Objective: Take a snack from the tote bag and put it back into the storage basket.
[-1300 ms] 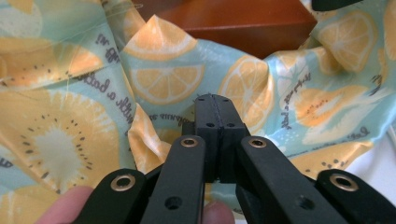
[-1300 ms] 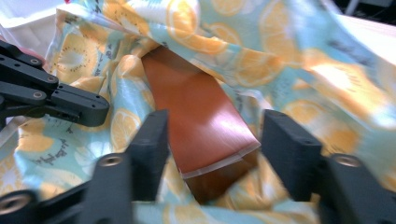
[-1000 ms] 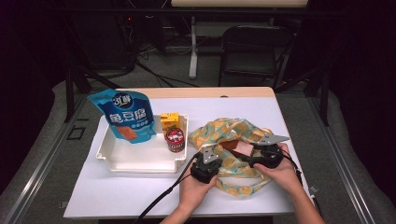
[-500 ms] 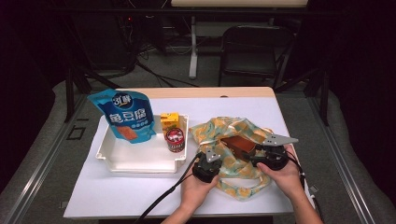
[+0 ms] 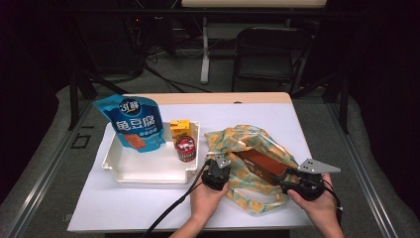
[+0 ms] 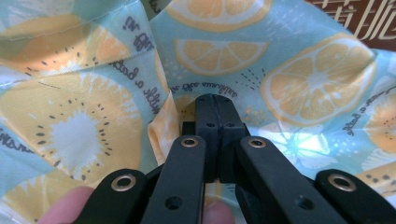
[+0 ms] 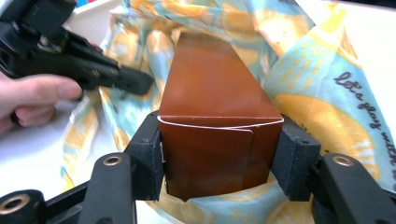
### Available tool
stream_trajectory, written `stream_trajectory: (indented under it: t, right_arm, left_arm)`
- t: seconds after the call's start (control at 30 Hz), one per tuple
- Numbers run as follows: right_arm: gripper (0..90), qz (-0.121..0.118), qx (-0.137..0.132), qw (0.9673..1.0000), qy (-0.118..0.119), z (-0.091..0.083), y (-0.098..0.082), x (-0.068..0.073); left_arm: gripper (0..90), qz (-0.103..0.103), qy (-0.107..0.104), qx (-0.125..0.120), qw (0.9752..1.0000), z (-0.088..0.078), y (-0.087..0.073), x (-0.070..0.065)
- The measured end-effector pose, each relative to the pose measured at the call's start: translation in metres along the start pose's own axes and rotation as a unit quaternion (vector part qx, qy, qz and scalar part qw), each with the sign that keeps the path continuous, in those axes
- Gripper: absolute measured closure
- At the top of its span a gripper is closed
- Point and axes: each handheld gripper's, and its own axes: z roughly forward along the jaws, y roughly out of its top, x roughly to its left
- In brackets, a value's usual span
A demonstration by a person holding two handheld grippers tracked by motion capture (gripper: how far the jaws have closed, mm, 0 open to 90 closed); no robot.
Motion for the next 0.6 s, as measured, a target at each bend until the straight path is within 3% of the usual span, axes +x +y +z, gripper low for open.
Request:
stream_trajectory:
  t: [0.1,0.2,0.33,0.4,0.43,0.47,0.5,0.53,0.57,0.6]
  right_arm:
    - [43.7,0.03,-0.01,0.9995,0.007,0.002,-0.007,-0.007]
    - [43.7,0.021,-0.01,0.9997,-0.004,0.007,0.0,-0.002]
    - [43.6,0.019,-0.005,0.9998,-0.008,0.016,0.006,0.005]
    - [43.6,0.023,-0.007,0.9997,-0.008,0.02,0.007,0.007]
    - [43.6,0.024,-0.006,0.9996,-0.009,0.021,0.008,0.007]
    - [43.6,0.028,-0.009,0.9995,-0.011,0.023,0.009,0.008]
    - [43.6,0.025,-0.008,0.9996,-0.014,0.024,0.009,0.008]
    - [43.6,0.027,-0.009,0.9995,-0.014,0.025,0.009,0.009]
    - [43.6,0.027,-0.008,0.9995,-0.014,0.026,0.01,0.009]
    - [43.6,0.027,-0.007,0.9995,-0.015,0.026,0.01,0.009]
  left_arm:
    - [90.0,0.0,-0.006,-0.012,0.9999,-0.003,0.0,-0.002]
    - [89.6,0.003,-0.019,-0.042,0.9989,-0.016,0.001,-0.007]
    - [86.6,0.017,-0.059,-0.079,0.9949,-0.033,0.002,-0.02]
    - [87.6,0.017,-0.098,-0.093,0.9907,-0.04,0.001,-0.025]
    - [88.1,0.01,-0.121,-0.098,0.9878,-0.042,0.001,-0.026]
    - [88.1,0.005,-0.151,-0.103,0.9832,-0.044,0.0,-0.026]
    - [87.9,0.001,-0.166,-0.108,0.9801,-0.046,0.0,-0.028]
    - [87.5,0.007,-0.174,-0.107,0.9788,-0.047,-0.001,-0.03]
    - [87.1,0.014,-0.191,-0.11,0.9753,-0.047,-0.001,-0.034]
    - [86.4,0.028,-0.194,-0.104,0.9752,-0.046,-0.001,-0.037]
